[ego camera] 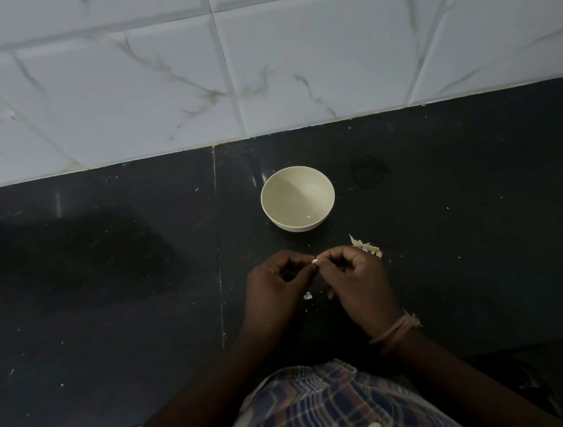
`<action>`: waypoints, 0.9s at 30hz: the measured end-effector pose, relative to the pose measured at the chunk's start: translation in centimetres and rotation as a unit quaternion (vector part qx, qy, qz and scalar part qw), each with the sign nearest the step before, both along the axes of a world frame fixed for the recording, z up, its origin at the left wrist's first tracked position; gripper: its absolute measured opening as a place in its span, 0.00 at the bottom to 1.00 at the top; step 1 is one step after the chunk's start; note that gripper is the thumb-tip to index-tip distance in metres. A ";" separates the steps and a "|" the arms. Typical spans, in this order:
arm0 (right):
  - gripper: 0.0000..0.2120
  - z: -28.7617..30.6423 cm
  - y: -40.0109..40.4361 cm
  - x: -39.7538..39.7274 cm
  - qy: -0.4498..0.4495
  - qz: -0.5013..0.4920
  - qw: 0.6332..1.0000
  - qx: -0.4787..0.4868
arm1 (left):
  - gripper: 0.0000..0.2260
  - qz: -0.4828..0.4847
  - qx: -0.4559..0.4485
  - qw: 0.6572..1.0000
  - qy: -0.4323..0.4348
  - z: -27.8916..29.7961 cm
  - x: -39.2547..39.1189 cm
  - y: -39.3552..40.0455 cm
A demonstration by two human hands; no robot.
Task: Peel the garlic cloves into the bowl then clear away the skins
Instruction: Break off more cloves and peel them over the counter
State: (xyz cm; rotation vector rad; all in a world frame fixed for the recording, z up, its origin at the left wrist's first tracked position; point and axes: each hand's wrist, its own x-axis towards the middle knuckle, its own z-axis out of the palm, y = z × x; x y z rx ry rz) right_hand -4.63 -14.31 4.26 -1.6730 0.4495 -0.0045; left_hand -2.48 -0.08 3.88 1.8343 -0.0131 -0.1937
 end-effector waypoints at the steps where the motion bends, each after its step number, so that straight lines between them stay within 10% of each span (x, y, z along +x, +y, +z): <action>1: 0.04 0.2 0.0 0.0 0.000 0.002 1.000 0.003 | 0.08 -0.004 0.008 1.000 -0.011 0.1 0.0 0.1; 27: 0.08 1.2 -0.3 0.7 0.005 0.092 0.995 -0.044 | 0.06 -0.090 0.102 0.990 -0.029 0.9 2.0 1.4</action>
